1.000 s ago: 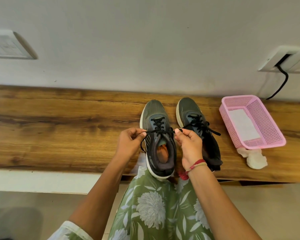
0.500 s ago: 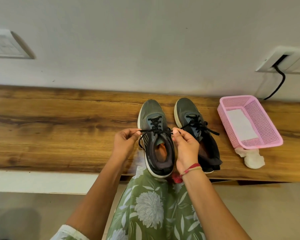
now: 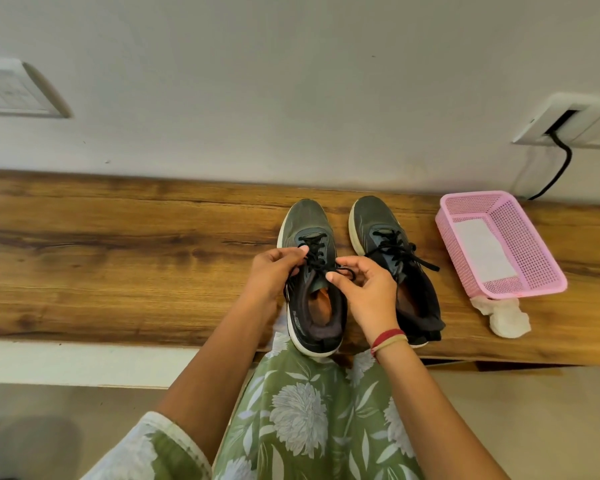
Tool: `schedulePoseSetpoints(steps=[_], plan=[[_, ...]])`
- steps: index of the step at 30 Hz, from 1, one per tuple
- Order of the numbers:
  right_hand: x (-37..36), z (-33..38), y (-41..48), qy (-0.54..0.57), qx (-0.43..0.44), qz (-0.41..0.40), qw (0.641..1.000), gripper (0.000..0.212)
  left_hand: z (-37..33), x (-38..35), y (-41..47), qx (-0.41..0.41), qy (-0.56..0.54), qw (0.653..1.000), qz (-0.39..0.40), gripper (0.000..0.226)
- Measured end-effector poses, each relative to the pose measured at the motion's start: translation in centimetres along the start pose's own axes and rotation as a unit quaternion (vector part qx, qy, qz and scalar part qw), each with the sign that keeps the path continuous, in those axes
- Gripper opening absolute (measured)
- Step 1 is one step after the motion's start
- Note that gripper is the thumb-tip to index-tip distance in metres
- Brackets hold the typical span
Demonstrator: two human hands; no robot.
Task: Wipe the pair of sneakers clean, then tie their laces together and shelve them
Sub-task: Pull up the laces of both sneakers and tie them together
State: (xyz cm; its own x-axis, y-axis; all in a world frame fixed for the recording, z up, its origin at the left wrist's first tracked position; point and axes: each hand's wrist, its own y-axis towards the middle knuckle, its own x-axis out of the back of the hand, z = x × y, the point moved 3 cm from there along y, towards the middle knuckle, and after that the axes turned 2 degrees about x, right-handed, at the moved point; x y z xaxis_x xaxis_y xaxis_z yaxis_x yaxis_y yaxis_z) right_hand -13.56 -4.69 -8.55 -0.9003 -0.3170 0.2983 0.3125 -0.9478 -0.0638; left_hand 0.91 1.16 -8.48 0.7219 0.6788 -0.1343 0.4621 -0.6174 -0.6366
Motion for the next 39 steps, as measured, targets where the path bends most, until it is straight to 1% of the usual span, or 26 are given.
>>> schedulePoseSetpoints(steps=[3,5,8,11,13,15,16,18,19,20,23,26,28,31,32,33,34,36,37,38,39], plan=[[0.2,0.1,0.0,-0.015,0.022,-0.006,1.000,0.016,-0.3,-0.4,0.1,0.028,-0.033,0.999,-0.016,0.024],[0.5,-0.3,0.1,0.010,0.004,0.008,1.000,0.020,-0.4,-0.3,0.3,0.040,-0.068,0.996,-0.037,0.032],[0.5,-0.6,0.5,0.063,-0.046,0.017,0.997,0.024,-0.4,0.2,-0.1,0.030,-0.086,0.993,-0.072,0.039],[0.3,-0.6,0.3,0.122,-0.097,0.006,0.988,0.021,0.3,0.6,0.1,0.054,-0.133,0.986,-0.082,0.035],[0.1,-0.6,-0.1,0.143,-0.113,0.000,0.983,0.020,0.5,0.5,0.2,0.085,-0.137,0.985,-0.062,0.023],[0.2,-0.7,-0.2,0.100,-0.081,-0.005,0.992,0.020,0.4,0.4,0.2,0.087,-0.106,0.989,-0.048,0.016],[0.4,-0.6,-0.2,0.048,-0.048,0.002,0.998,0.018,0.3,0.4,0.1,0.083,-0.100,0.990,-0.050,0.020],[0.5,-0.5,-0.3,-0.065,0.005,0.025,0.998,0.014,0.0,0.7,-0.1,0.068,-0.102,0.990,-0.063,0.028],[0.5,-0.6,-0.3,-0.087,0.012,0.028,0.996,0.014,-0.2,0.9,-0.1,0.059,-0.100,0.991,-0.070,0.032],[0.4,-0.6,-0.4,-0.070,0.002,0.027,0.997,0.015,-0.4,1.1,-0.4,0.049,-0.093,0.992,-0.077,0.036],[0.1,-0.7,-0.2,0.054,-0.082,0.008,0.995,0.021,-0.5,1.2,-0.6,0.001,-0.071,0.992,-0.100,0.042],[0.2,-0.7,-0.2,0.087,-0.110,0.002,0.990,0.018,-0.2,0.7,-1.1,-0.022,-0.062,0.993,-0.095,0.035],[0.3,-0.7,-0.4,0.068,-0.086,0.005,0.994,0.015,0.5,0.6,-1.3,-0.024,-0.034,0.996,-0.082,0.029],[0.3,-0.8,-0.6,-0.063,-0.015,0.019,0.998,0.008,1.2,0.8,-1.0,-0.033,-0.011,0.997,-0.076,0.034],[0.4,-0.7,-0.7,-0.079,-0.009,0.017,0.997,0.007,1.2,0.9,-1.1,-0.041,-0.008,0.996,-0.076,0.034],[0.4,-0.7,-0.9,-0.068,-0.017,0.012,0.997,0.008,1.2,1.0,-1.0,-0.053,-0.005,0.996,-0.077,0.032],[0.7,-0.6,-1.0,-0.052,-0.029,0.009,0.998,0.012,1.1,1.0,-1.3,-0.069,0.003,0.995,-0.071,0.031],[1.2,-0.5,-1.3,-0.045,-0.051,0.044,0.997,0.034,1.3,1.3,-1.5,-0.104,0.052,0.993,-0.026,0.039],[1.3,-0.4,-1.5,-0.061,-0.057,0.078,0.993,0.048,1.6,1.5,-1.7,-0.123,0.109,0.986,0.009,0.051],[1.3,-0.3,-1.6,-0.097,-0.063,0.114,0.987,0.061,2.0,1.6,-1.8,-0.142,0.197,0.969,0.040,0.068],[1.1,-0.3,-1.7,-0.144,-0.065,0.150,0.976,0.071,2.5,1.5,-1.8,-0.159,0.302,0.938,0.062,0.086]])
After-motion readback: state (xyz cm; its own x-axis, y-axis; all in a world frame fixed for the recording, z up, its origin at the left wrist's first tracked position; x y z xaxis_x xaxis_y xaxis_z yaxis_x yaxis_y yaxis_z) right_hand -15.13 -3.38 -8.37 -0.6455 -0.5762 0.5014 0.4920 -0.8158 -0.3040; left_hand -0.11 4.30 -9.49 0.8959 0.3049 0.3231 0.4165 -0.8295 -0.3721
